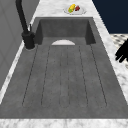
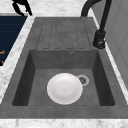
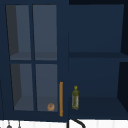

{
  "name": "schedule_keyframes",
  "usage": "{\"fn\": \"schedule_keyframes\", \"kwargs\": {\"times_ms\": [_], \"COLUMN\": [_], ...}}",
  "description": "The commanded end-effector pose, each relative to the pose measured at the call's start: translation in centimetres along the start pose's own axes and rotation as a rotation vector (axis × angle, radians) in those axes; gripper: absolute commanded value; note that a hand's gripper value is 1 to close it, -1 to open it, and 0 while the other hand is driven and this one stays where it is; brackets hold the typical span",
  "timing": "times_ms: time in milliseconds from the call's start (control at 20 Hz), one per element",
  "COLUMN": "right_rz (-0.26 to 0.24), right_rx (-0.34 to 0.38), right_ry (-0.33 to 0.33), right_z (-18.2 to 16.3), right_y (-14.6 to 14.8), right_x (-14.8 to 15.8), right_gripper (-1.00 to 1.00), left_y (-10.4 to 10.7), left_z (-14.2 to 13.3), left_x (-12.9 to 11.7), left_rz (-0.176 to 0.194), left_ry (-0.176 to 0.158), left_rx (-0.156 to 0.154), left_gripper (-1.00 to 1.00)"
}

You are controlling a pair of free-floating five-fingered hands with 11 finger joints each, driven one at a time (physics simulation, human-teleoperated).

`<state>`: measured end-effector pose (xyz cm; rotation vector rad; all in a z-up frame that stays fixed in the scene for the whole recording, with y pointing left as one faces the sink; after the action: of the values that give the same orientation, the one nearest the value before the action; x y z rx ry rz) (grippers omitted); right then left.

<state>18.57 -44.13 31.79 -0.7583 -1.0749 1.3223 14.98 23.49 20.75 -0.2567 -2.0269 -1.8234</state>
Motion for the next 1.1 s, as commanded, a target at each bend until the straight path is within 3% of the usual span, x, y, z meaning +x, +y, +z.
{"fn": "schedule_keyframes", "kwargs": {"times_ms": [0,600,1050], "right_rz": [0.023,0.034,0.110], "right_rx": [0.012,0.003,-0.062], "right_ry": [-0.007,0.025,0.049], "right_z": [2.5,9.2,11.6], "right_y": [-1.6,-5.7,-7.9], "right_x": [2.0,10.2,15.3], "right_gripper": [-1.00,-1.00,-1.00], "left_y": [0.0,0.0,0.0], "left_z": [0.0,0.0,0.0], "left_x": [0.0,0.0,0.0], "left_rz": [0.000,0.000,0.000], "left_ry": [0.000,0.000,0.000], "left_rx": [0.000,0.000,0.000], "left_gripper": [0.00,0.00,0.00]}}
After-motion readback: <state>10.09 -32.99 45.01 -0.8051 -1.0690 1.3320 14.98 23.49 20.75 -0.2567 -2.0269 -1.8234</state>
